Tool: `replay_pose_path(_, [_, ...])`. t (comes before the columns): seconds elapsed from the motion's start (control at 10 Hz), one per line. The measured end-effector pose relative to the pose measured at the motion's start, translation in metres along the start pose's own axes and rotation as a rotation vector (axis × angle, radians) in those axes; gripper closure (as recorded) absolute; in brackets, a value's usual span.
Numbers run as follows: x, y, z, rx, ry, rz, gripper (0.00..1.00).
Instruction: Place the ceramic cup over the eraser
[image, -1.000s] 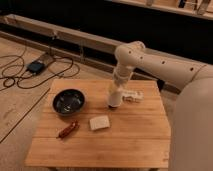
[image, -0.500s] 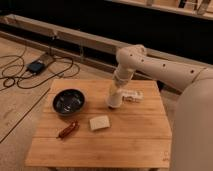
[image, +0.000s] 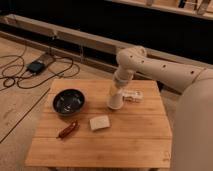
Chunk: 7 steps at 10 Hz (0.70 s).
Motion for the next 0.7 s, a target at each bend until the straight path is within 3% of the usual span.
replay_pose_path(0.4, [-0.0027,0.0020,-0.0053,-0.020,-0.041,0.008,0.20])
replay_pose_path(0.7, [-0.0029,0.0026,-0.0058,-0.023,-0.045,0.011,0.20])
